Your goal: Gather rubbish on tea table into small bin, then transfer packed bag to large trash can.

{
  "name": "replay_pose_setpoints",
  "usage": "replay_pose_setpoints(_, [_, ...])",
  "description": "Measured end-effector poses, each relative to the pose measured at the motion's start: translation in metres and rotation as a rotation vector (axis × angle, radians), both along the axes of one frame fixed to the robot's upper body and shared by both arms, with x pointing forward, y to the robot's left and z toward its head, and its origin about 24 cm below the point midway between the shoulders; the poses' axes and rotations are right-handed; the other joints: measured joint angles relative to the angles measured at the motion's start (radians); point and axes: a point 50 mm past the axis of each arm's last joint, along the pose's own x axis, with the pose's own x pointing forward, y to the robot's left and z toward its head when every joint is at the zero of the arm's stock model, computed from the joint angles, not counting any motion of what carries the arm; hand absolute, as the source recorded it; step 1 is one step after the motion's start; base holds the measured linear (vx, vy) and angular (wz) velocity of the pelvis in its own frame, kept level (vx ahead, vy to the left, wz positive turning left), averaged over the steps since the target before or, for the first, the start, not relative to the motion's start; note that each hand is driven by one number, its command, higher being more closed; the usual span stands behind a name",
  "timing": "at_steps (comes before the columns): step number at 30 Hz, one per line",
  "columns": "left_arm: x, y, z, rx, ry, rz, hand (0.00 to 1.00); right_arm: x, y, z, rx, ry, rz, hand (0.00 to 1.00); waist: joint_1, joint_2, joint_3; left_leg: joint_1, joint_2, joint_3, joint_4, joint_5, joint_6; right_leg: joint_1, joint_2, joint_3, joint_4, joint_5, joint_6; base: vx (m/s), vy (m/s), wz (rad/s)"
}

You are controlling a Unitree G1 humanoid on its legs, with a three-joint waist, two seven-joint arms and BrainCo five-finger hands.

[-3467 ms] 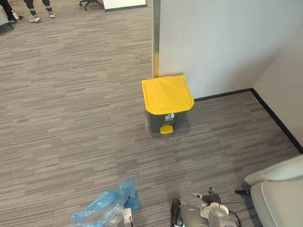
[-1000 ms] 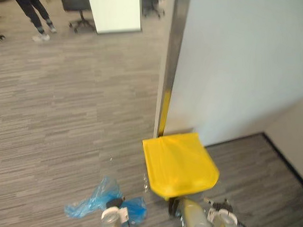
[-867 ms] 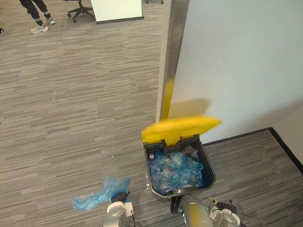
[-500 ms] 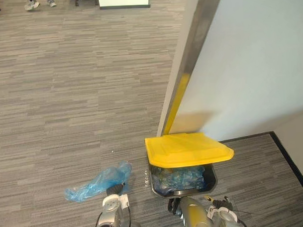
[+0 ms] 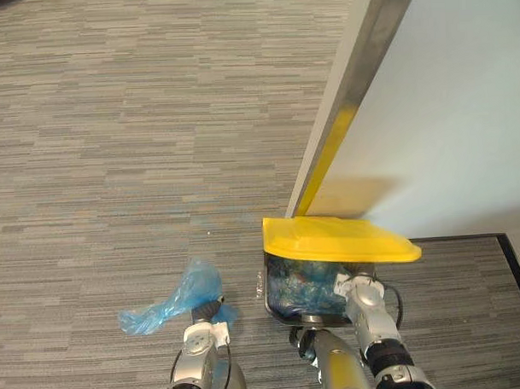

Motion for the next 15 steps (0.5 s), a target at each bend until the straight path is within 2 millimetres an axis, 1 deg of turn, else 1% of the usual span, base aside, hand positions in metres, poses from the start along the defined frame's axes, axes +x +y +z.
replay_pose_setpoints(1, [0.004,-0.002,0.005,-0.001,-0.031,-0.009,1.0,0.004,-0.001,0.006,-0.006,-0.024,-0.002,0.0,0.001,0.0,0.003,-0.005,0.002,0.0,-0.003,-0.007,0.008,-0.003,0.002,-0.005,-0.006,-0.002,0.009,-0.09,-0.083,0.16])
replay_pose_setpoints(2, [0.009,-0.004,0.014,-0.01,-0.077,-0.021,1.0,0.011,-0.001,0.017,-0.009,-0.064,-0.002,0.0,0.003,0.004,0.008,-0.008,0.009,0.0,-0.012,-0.022,0.017,-0.006,0.007,-0.01,-0.012,0.004,0.021,-0.09,-0.073,0.06])
replay_pose_setpoints(4, [0.013,-0.009,0.024,-0.019,-0.123,-0.052,1.0,0.021,-0.001,0.03,-0.017,-0.106,-0.006,0.0,0.005,0.004,0.009,-0.005,0.018,0.0,-0.01,-0.039,0.008,-0.006,0.016,-0.01,-0.01,0.008,0.022,-0.1,-0.065,-0.04])
replay_pose_setpoints(5, [0.017,-0.014,0.032,-0.04,-0.172,-0.068,1.0,0.027,-0.001,0.043,-0.005,-0.156,-0.01,0.0,0.008,0.002,0.012,-0.002,0.021,0.0,-0.008,-0.05,-0.003,-0.006,0.02,-0.006,-0.009,0.013,0.018,-0.08,-0.044,-0.09])
replay_pose_setpoints(6, [0.019,-0.017,0.036,-0.052,-0.19,-0.074,1.0,0.03,-0.001,0.05,-0.001,-0.181,-0.013,0.0,0.01,0.001,0.016,-0.002,0.021,0.001,-0.005,-0.051,-0.005,-0.006,0.022,-0.003,-0.01,0.015,0.016,-0.1,-0.047,-0.09])
replay_pose_setpoints(7, [0.022,-0.024,0.045,-0.068,-0.236,-0.098,1.0,0.035,0.0,0.061,0.001,-0.221,-0.011,0.0,0.01,-0.003,0.026,-0.001,0.02,0.003,-0.004,-0.052,-0.007,-0.006,0.024,0.006,-0.01,0.017,0.015,-0.07,-0.038,-0.06])
replay_pose_setpoints(9, [0.024,-0.032,0.055,-0.103,-0.284,-0.121,1.0,0.039,0.002,0.069,0.002,-0.239,-0.007,0.0,0.014,-0.011,0.04,-0.002,0.02,0.003,-0.004,-0.052,-0.007,-0.01,0.033,0.019,-0.015,0.022,0.015,-0.06,-0.044,-0.07])
replay_pose_setpoints(10, [0.025,-0.034,0.057,-0.111,-0.294,-0.128,1.0,0.041,0.002,0.071,0.004,-0.245,-0.005,0.0,0.015,-0.013,0.045,-0.002,0.021,0.003,-0.004,-0.053,-0.007,-0.01,0.036,0.021,-0.016,0.023,0.016,-0.03,-0.047,-0.13])
replay_pose_setpoints(13, [0.027,-0.05,0.071,-0.165,-0.35,-0.192,1.0,0.049,0.005,0.085,0.004,-0.28,0.004,0.0,0.014,-0.015,0.056,-0.015,0.036,0.002,-0.004,-0.053,-0.008,-0.024,0.054,0.025,-0.029,0.03,0.017,-0.01,-0.049,-0.09])
replay_pose_setpoints(14, [0.027,-0.053,0.073,-0.173,-0.358,-0.201,1.0,0.051,0.005,0.087,0.005,-0.284,0.005,0.0,0.014,-0.016,0.058,-0.016,0.038,0.002,-0.003,-0.052,-0.009,-0.024,0.057,0.025,-0.029,0.03,0.017,0.02,-0.064,-0.05])
replay_pose_setpoints(15, [0.028,-0.06,0.08,-0.193,-0.385,-0.229,1.0,0.054,0.005,0.093,0.004,-0.3,0.006,0.0,0.014,-0.018,0.067,-0.016,0.042,0.002,-0.003,-0.05,-0.012,-0.027,0.061,0.024,-0.026,0.03,0.017,0.01,-0.039,-0.06])
